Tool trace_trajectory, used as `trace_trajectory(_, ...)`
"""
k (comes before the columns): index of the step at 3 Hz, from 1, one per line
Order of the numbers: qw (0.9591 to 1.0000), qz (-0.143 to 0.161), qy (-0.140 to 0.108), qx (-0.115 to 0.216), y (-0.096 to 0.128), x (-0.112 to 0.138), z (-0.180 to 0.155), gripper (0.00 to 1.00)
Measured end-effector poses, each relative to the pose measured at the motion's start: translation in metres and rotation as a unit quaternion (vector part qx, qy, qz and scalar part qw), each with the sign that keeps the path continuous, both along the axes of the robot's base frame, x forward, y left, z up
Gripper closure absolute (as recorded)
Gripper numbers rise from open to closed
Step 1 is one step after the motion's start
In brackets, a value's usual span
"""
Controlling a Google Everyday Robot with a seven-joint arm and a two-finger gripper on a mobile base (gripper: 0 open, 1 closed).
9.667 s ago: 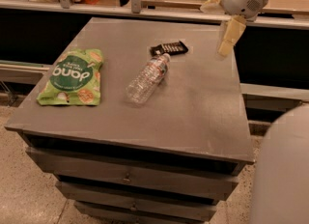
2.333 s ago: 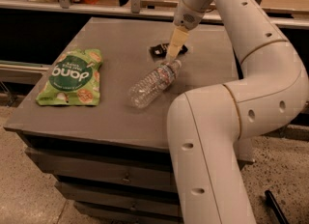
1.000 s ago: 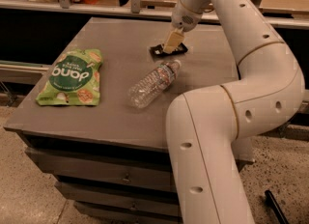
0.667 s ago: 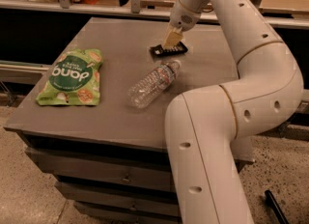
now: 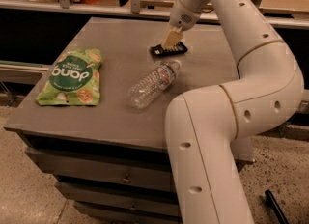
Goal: Move rxbar chocolate near green rice chip bag
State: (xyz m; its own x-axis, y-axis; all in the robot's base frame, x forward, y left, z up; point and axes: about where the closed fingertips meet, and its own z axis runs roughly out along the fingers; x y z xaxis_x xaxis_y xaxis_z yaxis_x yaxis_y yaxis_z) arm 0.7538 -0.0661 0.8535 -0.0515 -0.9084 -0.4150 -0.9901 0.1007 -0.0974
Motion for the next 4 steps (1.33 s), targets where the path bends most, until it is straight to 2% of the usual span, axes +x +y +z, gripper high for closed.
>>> trace_trajectory(1, 0.9999, -0.014, -0.001, -0.002, -0.0040, 0.0024, 0.0000, 0.63)
trace_trajectory(2, 0.9996, -0.028, 0.003, -0.003, -0.0071, 0.0048, -0.0034, 0.32)
trace_trajectory(3, 0.9994, -0.034, 0.007, -0.006, -0.0088, 0.0056, -0.0066, 0.09)
trace_trajectory(4, 0.9993, -0.036, 0.008, -0.006, -0.0074, 0.0066, -0.0076, 0.00)
